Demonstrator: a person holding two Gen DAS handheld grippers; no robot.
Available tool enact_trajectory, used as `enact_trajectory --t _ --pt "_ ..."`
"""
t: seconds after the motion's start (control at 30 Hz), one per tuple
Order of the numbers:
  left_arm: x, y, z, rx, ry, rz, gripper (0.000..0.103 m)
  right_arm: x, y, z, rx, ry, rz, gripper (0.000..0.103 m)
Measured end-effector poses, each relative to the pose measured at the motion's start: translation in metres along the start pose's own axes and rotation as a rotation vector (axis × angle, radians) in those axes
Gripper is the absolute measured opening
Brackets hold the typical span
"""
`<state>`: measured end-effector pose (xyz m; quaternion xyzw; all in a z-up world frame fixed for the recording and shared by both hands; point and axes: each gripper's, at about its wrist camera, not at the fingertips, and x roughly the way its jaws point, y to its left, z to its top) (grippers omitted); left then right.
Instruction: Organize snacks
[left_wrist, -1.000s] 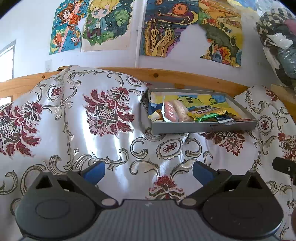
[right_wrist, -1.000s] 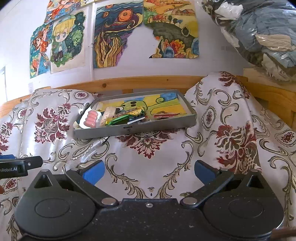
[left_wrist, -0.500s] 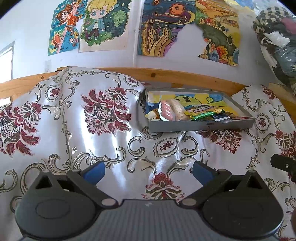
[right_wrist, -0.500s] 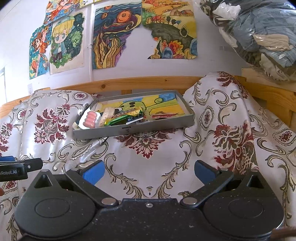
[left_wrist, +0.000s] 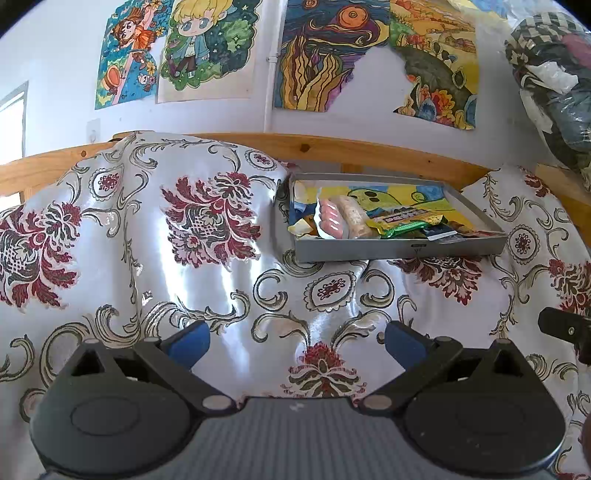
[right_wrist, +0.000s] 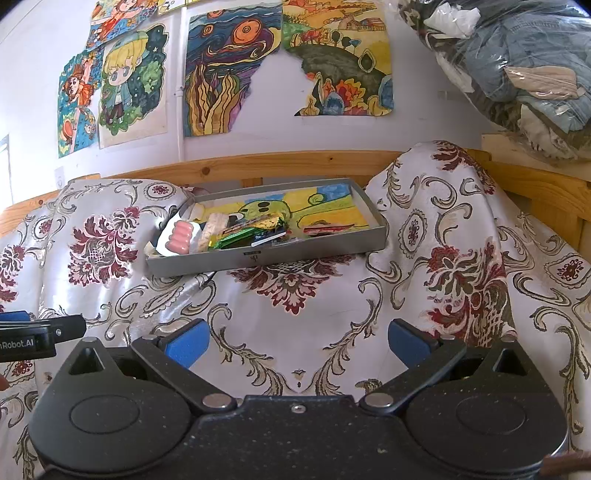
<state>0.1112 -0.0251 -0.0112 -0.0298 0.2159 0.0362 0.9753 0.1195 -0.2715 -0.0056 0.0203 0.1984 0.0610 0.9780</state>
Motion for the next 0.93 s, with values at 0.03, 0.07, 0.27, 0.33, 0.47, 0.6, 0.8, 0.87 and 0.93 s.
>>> enact_trajectory --t 0.03,0.07,0.27,0.33,0.47,0.6,0.8,0.87,0.93 --pt "-0.0002 0.0001 0.0000 0.001 0.000 0.000 0.102 0.0002 0.0003 -0.0001 0.000 0.000 0.000 0.102" --pt "-0.0003 0.0003 -0.0001 0.000 -0.001 -0.001 0.102 0.0002 0.0004 -0.0005 0.001 0.000 0.001 0.102" --pt "-0.0016 -0.0018 0.0009 0.008 -0.007 0.028 0.102 0.0007 0.0015 -0.0017 -0.001 0.006 0.003 0.102" --pt "-0.0035 -0.0032 0.0014 0.015 -0.011 0.045 0.102 0.0008 0.0019 -0.0023 -0.001 0.008 0.003 0.102" --pt "-0.0045 -0.0044 0.0030 0.020 -0.013 0.046 0.102 0.0015 0.0014 -0.0031 -0.003 0.016 0.003 0.102" --pt "-0.0047 -0.0033 0.0031 0.009 -0.009 0.026 0.102 0.0019 0.0018 -0.0040 -0.007 0.021 0.003 0.102" --pt "-0.0022 -0.0016 0.0021 -0.001 -0.001 0.025 0.102 0.0037 0.0023 -0.0050 -0.011 0.028 0.006 0.102" --pt "-0.0020 -0.0006 0.0012 -0.004 -0.001 0.027 0.102 0.0042 0.0023 -0.0052 -0.012 0.030 0.007 0.102" --pt "-0.0013 0.0004 0.0006 -0.010 0.002 0.027 0.102 0.0045 0.0025 -0.0054 -0.013 0.033 0.008 0.102"
